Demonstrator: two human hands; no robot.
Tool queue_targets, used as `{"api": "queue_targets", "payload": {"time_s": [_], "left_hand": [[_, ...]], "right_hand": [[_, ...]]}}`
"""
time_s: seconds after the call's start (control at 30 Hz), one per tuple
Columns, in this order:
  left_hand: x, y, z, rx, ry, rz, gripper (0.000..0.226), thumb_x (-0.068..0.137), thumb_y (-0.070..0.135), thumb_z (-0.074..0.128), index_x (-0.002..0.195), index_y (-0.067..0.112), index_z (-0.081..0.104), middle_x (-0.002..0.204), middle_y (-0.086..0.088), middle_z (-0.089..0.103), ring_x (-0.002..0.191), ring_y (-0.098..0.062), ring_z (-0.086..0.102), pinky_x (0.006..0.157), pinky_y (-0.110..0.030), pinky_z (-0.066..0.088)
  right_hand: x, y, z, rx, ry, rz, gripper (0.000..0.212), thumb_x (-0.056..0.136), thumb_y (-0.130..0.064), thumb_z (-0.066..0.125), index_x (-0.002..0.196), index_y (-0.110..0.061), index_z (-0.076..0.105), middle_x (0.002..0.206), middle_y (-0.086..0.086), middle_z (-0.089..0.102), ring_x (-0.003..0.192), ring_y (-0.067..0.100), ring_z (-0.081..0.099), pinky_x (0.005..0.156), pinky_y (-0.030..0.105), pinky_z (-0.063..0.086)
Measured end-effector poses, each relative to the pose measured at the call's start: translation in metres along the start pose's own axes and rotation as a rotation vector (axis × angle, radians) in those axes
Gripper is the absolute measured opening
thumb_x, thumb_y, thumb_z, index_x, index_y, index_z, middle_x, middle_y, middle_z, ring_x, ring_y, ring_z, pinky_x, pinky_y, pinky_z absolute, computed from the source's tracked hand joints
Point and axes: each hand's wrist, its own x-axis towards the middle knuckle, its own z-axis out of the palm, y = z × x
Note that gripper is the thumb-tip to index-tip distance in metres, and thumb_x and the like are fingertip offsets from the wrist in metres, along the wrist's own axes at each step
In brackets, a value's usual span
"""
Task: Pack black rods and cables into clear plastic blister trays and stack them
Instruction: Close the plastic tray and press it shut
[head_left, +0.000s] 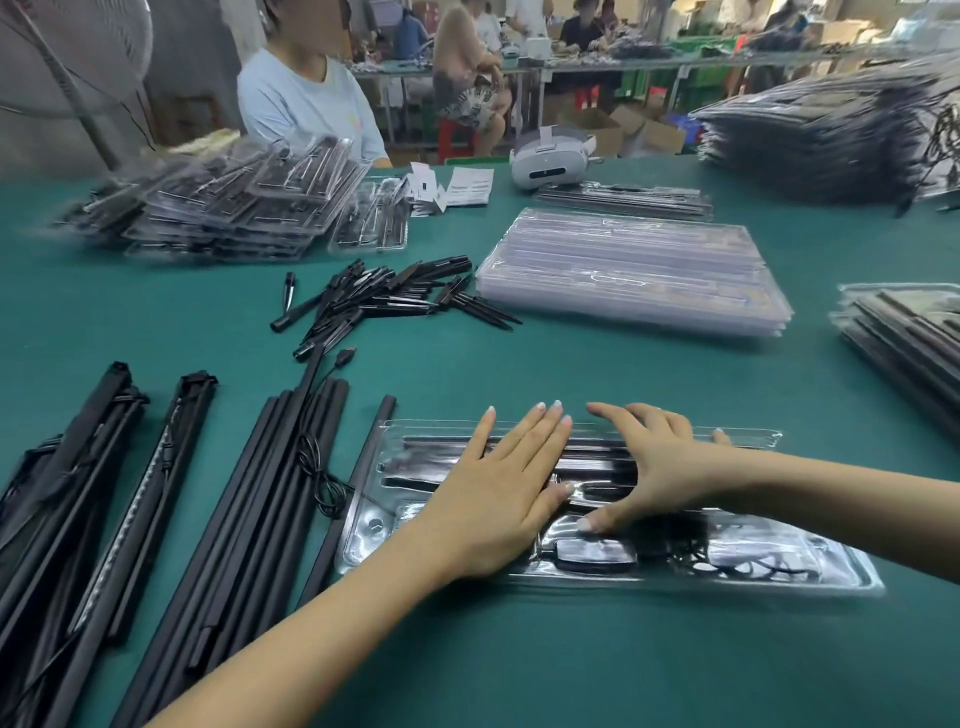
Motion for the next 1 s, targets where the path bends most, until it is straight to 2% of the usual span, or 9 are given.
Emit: {"api": "queue_targets", "payload": {"time_s": [0.17, 0.3, 0.4, 0.5, 0.57, 0.6, 0.67, 0.8, 1.0], "left_hand": [[0.003, -0.002, -0.006, -0.054, -0.102, 0.000, 0.069, 0.098, 0.055, 0.017, 0.150, 0.022, -0.015, 0.155, 0.010, -0.025, 0.139, 0.000, -0.027, 0.115, -0.043, -0.017], [0.017, -0.003, -0.024, -0.242, -0.291, -0.034, 0.094, 0.089, 0.060, 0.047, 0.152, 0.019, -0.009, 0.159, 0.008, -0.015, 0.143, -0.003, -0.018, 0.113, -0.047, -0.021], [0.032, 0.004, -0.031, -0.290, -0.328, -0.008, 0.106, 0.079, 0.057, 0.065, 0.152, 0.024, -0.004, 0.158, 0.009, -0.004, 0.145, -0.005, -0.009, 0.108, -0.056, -0.022], [0.045, 0.012, -0.029, -0.338, -0.297, -0.004, 0.101, 0.076, 0.053, 0.071, 0.149, 0.024, 0.008, 0.153, 0.005, 0.014, 0.144, -0.009, 0.006, 0.111, -0.056, -0.016], [0.051, 0.011, -0.028, -0.345, -0.288, -0.004, 0.102, 0.070, 0.053, 0.076, 0.145, 0.024, 0.014, 0.146, 0.005, 0.022, 0.140, -0.010, 0.015, 0.113, -0.050, 0.001], [0.053, 0.010, -0.028, -0.335, -0.283, 0.001, 0.103, 0.067, 0.054, 0.079, 0.144, 0.024, 0.016, 0.143, 0.005, 0.026, 0.137, -0.010, 0.020, 0.109, -0.044, 0.011], [0.057, 0.009, -0.030, -0.317, -0.290, -0.013, 0.106, 0.062, 0.055, 0.081, 0.141, 0.025, 0.018, 0.136, 0.006, 0.029, 0.132, -0.011, 0.024, 0.099, -0.038, 0.019], [0.062, 0.012, -0.034, -0.238, -0.343, -0.093, 0.108, 0.057, 0.057, 0.082, 0.136, 0.019, 0.020, 0.122, 0.006, 0.024, 0.129, -0.015, 0.026, 0.107, -0.049, 0.022], [0.061, 0.014, -0.034, -0.163, -0.387, -0.113, 0.112, 0.061, 0.062, 0.078, 0.139, 0.013, 0.014, 0.139, 0.001, 0.019, 0.135, -0.015, 0.020, 0.110, -0.058, 0.014]], "right_hand": [[0.001, -0.004, 0.002, 0.031, 0.006, 0.030, 0.131, 0.047, -0.077, 0.074, 0.145, -0.047, -0.006, 0.158, -0.010, -0.005, 0.146, 0.016, -0.007, 0.111, 0.064, 0.000], [0.001, -0.012, -0.002, 0.013, -0.010, 0.044, 0.131, 0.049, -0.066, 0.080, 0.146, -0.046, -0.007, 0.158, -0.006, -0.003, 0.146, 0.018, -0.010, 0.108, 0.070, 0.004], [0.000, -0.013, -0.003, -0.001, -0.010, 0.052, 0.129, 0.055, -0.062, 0.080, 0.147, -0.042, -0.007, 0.158, -0.005, -0.004, 0.146, 0.019, -0.012, 0.108, 0.070, 0.004], [-0.001, -0.012, 0.000, -0.038, 0.008, 0.062, 0.120, 0.064, -0.054, 0.078, 0.148, -0.037, -0.006, 0.158, -0.003, -0.004, 0.146, 0.021, -0.011, 0.109, 0.069, 0.004], [-0.001, -0.012, 0.002, -0.037, 0.019, 0.050, 0.121, 0.065, -0.052, 0.078, 0.148, -0.037, -0.007, 0.158, -0.003, -0.007, 0.146, 0.022, -0.013, 0.109, 0.070, 0.004], [0.000, -0.013, 0.001, -0.038, 0.014, 0.045, 0.122, 0.064, -0.052, 0.079, 0.148, -0.037, -0.008, 0.158, -0.003, -0.008, 0.146, 0.023, -0.014, 0.108, 0.071, 0.004], [0.000, -0.015, -0.002, -0.039, -0.018, 0.050, 0.124, 0.064, -0.052, 0.079, 0.147, -0.036, -0.011, 0.158, -0.003, -0.010, 0.146, 0.024, -0.016, 0.107, 0.073, 0.004], [0.002, -0.019, -0.005, -0.060, -0.037, 0.054, 0.128, 0.064, -0.047, 0.081, 0.147, -0.035, -0.016, 0.158, 0.002, -0.019, 0.145, 0.026, -0.021, 0.106, 0.074, 0.002], [0.010, -0.021, 0.000, -0.083, -0.013, 0.067, 0.131, 0.063, -0.040, 0.083, 0.146, -0.035, -0.019, 0.157, 0.003, -0.024, 0.144, 0.027, -0.023, 0.106, 0.073, 0.000]]}}
